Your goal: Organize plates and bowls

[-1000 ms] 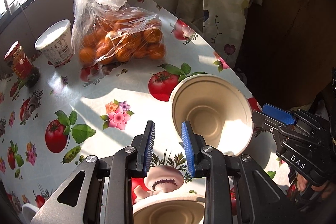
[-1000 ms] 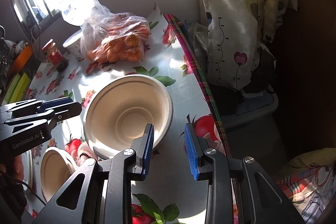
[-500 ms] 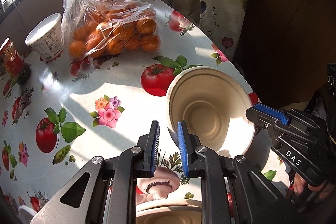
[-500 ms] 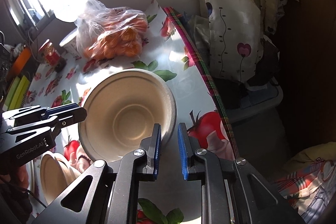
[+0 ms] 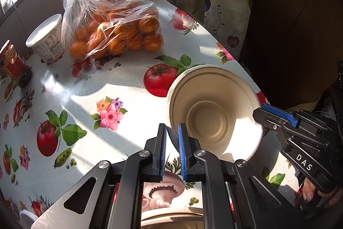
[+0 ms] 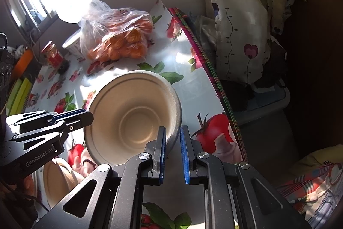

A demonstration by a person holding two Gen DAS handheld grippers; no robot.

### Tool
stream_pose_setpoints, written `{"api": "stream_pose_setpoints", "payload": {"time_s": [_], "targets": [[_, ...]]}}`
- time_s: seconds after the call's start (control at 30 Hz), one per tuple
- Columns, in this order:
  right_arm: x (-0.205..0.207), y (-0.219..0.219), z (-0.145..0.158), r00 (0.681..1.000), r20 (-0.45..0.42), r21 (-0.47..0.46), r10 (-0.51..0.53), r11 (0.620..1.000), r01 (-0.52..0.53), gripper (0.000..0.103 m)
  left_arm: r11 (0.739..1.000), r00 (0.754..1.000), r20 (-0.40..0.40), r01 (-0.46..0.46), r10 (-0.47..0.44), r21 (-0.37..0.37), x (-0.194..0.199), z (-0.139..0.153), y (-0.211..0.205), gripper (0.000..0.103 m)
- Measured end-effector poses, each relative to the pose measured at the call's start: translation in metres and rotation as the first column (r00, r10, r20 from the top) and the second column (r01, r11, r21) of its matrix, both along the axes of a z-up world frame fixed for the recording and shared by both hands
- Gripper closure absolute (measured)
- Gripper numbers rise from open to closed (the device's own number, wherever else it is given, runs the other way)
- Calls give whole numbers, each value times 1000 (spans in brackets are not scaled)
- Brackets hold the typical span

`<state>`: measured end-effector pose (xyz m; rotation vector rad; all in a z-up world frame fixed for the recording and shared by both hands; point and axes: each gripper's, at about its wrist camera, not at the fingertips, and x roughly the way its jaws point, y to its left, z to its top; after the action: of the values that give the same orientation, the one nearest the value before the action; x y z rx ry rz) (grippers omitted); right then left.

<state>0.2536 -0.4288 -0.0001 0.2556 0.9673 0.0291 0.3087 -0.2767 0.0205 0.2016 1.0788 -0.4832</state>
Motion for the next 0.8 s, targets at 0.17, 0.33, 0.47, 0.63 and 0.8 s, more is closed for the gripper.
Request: {"api": "stream_pose_setpoints", "payload": {"time_s": [0.17,0.33,0.47,0.63,0.8], "targets": [[0,0,2,1000,2,6,-4,1000,4,90,1000,1000,2,2,-2,-12,-1,3,1,92],[-3,-1,9,1000,11,14,-10,1000,10,90,1000,1000,10,-1,1,-22,-4,8,2,92],[-8,1,15,1000,24,11,-9,1000,8,90,999,1000,14,-5,5,-31,-7,12,4,92],[-15,3,23,999,35,11,-8,1000,7,90,999,1000,23,-8,9,-42,-12,19,8,92],[-22,7,31,999,46,8,-5,1000,4,90,998,1000,29,-10,12,-55,-19,24,13,92]]}}
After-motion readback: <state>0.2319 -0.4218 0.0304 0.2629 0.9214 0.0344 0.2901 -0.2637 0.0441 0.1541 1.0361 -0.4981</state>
